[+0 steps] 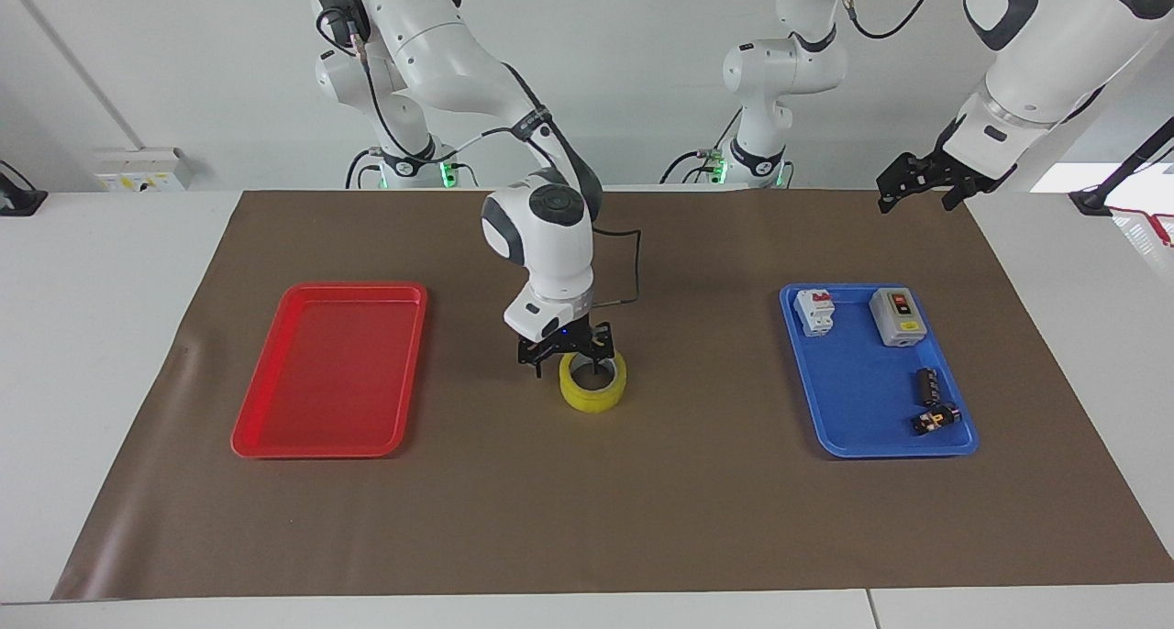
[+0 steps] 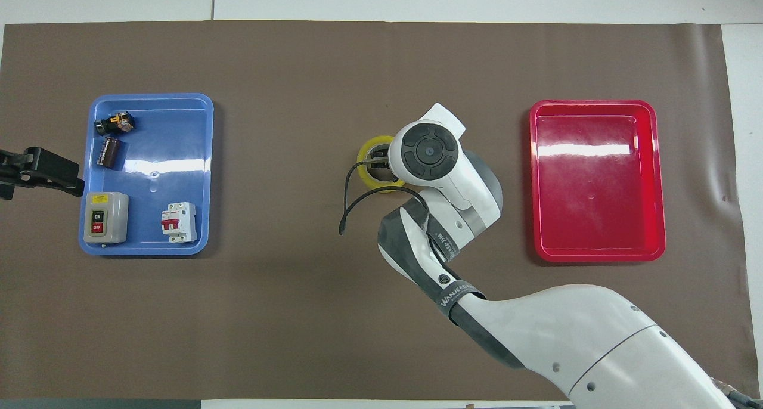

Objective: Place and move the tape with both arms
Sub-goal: 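Grasp the yellow tape roll with the right gripper and lift, then carry the tape into the red tray and release it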

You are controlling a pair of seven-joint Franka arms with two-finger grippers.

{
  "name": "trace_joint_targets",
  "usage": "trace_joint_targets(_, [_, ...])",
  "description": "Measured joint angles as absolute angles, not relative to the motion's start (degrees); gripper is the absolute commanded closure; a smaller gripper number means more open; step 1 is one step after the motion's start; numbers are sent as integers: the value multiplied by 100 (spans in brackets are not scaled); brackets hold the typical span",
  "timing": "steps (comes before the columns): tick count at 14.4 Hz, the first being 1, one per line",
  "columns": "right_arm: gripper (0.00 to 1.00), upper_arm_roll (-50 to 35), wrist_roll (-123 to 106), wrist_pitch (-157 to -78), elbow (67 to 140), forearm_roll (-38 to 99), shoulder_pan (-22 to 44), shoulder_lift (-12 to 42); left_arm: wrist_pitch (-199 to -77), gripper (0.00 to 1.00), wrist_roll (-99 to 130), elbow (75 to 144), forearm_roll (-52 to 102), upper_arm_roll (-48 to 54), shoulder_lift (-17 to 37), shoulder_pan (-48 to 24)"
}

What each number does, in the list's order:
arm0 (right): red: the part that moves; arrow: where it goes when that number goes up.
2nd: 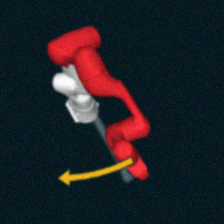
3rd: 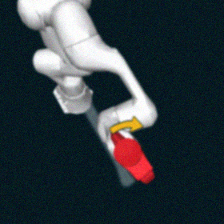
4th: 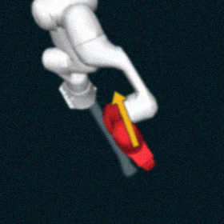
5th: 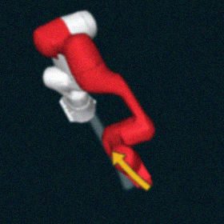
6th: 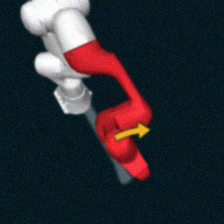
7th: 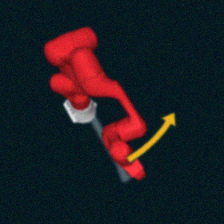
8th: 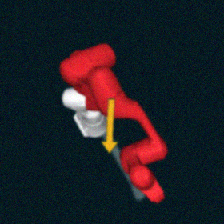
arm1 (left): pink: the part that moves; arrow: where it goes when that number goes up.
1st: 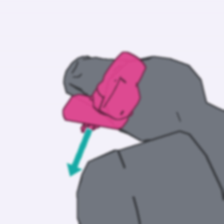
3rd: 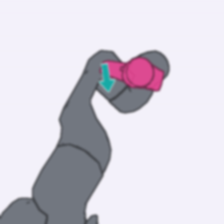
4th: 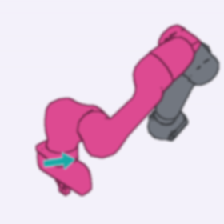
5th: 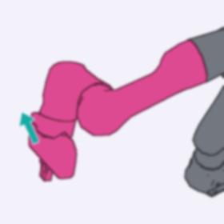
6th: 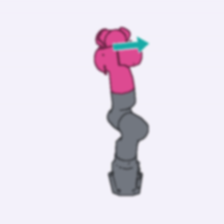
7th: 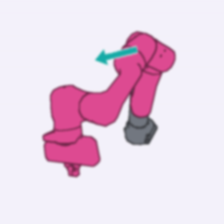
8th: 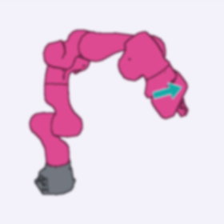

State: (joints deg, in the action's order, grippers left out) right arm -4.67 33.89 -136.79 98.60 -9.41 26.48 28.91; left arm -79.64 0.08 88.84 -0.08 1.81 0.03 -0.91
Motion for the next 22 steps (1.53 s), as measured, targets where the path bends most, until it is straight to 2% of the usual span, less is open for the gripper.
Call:
trace_joint_targets(1, [0,-467,3298,-13724,9867,-941,2648,2934,-7964,0,7,8884,-8,192,-5,-91])
trace_joint_targets(4, [19,-466,3077,-13762,9906,-941,2643,2977,-7964,0,5,8885,-8,228,-6,-99])
trace_joint_targets(6, [25,-466,3015,-13800,9957,-941,2632,2977,-7963,0,4,8885,-8,278,-6,-105])
trace_joint_targets(7, [32,-466,3011,-13866,10003,-941,2630,2977,-7960,0,4,8885,-8,323,-9,-106])
trace_joint_targets(8, [44,-466,3007,-13953,10068,-941,2629,2978,-7959,0,4,8885,-8,377,-13,-107])
trace_joint_targets(9, [91,-466,3004,-14020,10131,-941,2629,2978,-7960,0,4,8885,-8,413,-16,-110])
trace_joint_targets(10, [100,-463,3004,-14058,10162,-950,2628,2973,-7960,0,4,8883,-8,418,-18,-109])
trace_joint_targets(15, [100,-464,3003,-13986,10142,-951,2614,2935,-7979,0,4,8870,-8,387,-43,-94])
trace_joint_targets(19, [100,-454,3015,-13127,9649,-950,2579,2884,-8178,0,4,8864,-2,377,-59,-89])
trace_joint_targets(22, [100,-429,3015,-12518,9443,-950,2128,2437,-8196,0,4,8863,0,378,-60,-89])
